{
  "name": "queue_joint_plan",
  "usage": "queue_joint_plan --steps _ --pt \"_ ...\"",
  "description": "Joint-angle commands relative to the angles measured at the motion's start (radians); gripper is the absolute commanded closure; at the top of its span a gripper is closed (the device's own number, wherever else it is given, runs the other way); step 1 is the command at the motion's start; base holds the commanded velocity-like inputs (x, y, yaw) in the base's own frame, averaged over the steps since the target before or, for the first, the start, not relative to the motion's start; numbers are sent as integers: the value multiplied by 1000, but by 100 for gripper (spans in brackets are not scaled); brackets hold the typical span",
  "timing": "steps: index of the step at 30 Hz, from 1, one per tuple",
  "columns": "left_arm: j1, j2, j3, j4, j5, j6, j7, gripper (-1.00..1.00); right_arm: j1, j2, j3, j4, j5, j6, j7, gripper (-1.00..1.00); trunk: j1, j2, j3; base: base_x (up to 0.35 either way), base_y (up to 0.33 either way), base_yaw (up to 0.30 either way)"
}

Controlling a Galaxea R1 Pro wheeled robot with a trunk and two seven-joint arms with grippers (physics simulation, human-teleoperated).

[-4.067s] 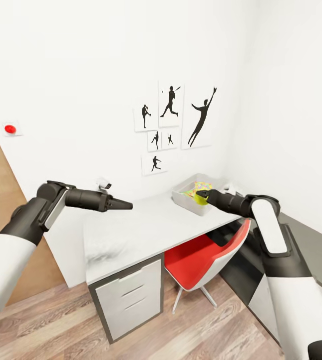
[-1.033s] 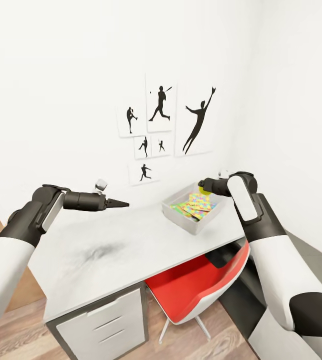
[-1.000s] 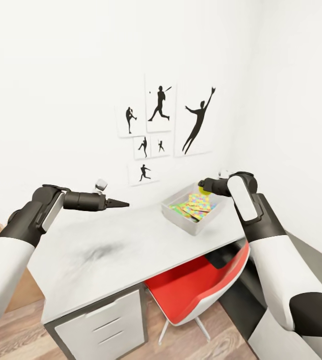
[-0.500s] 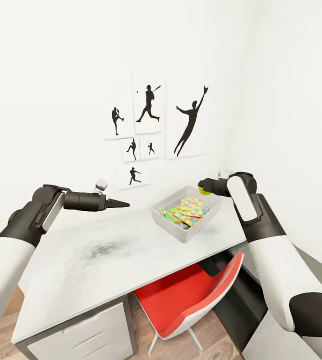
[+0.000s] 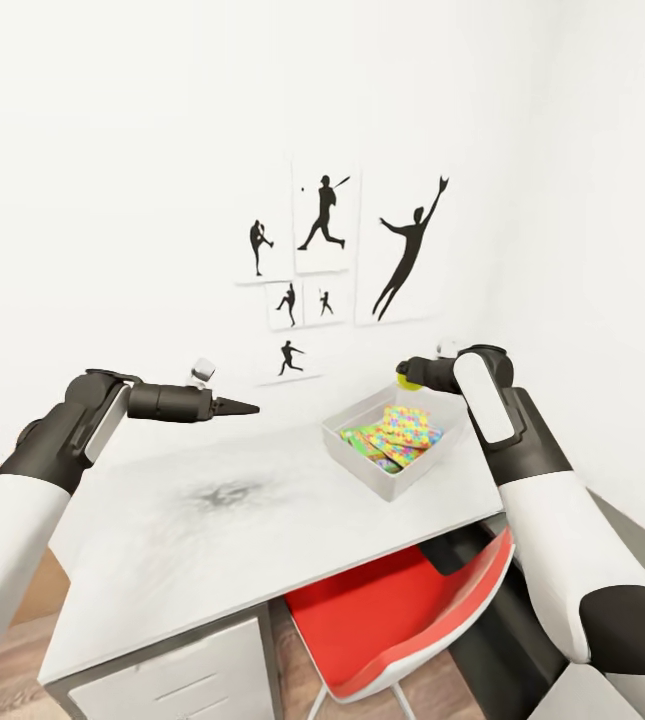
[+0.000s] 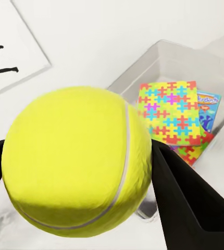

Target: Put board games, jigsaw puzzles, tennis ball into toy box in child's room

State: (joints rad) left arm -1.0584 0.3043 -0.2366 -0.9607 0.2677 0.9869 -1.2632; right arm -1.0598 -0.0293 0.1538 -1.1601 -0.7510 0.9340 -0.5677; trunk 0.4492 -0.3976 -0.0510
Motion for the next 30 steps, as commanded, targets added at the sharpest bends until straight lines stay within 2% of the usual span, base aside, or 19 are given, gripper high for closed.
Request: queue_joint_plan --steps 1,6,14,19,22,23,25,26,28,30 --pt "-2 0 -3 0 4 7 -1 -100 -1 -1 3 -1 -12 0 -12 100 1 -2 -1 9 -1 224" --pt "-1 0 -3 0 3 7 -1 -100 0 -1 2 0 -12 0 -12 100 1 -2 3 3 0 206" --pt "17 1 -2 0 3 7 -10 -100 1 1 3 22 -12 -2 -13 100 1 -2 4 0 0 30" --pt "27 15 2 0 5 6 -23 -100 -5 3 0 165 -10 -5 -11 100 1 -2 4 0 0 1" --pt "33 58 3 0 11 8 -28 -100 -9 6 0 199 -10 -6 -10 100 1 -2 4 0 0 0" --pt "34 82 3 0 13 8 -38 -100 -11 7 0 206 -10 -6 -10 100 1 -2 4 0 0 0" --pt "35 134 3 0 14 8 -85 -100 -13 10 1 213 -10 -6 -9 100 1 -2 4 0 0 0" --pt "35 146 3 0 13 7 -102 -100 -13 10 1 214 -10 -6 -8 100 1 -2 4 0 0 0" --pt "35 199 3 4 8 5 -183 -100 -14 11 7 216 -10 -5 -8 100 1 -2 4 0 0 0" --pt "35 234 3 20 6 3 -216 -100 -14 11 10 215 -11 -5 -7 100 1 -2 4 0 0 0"
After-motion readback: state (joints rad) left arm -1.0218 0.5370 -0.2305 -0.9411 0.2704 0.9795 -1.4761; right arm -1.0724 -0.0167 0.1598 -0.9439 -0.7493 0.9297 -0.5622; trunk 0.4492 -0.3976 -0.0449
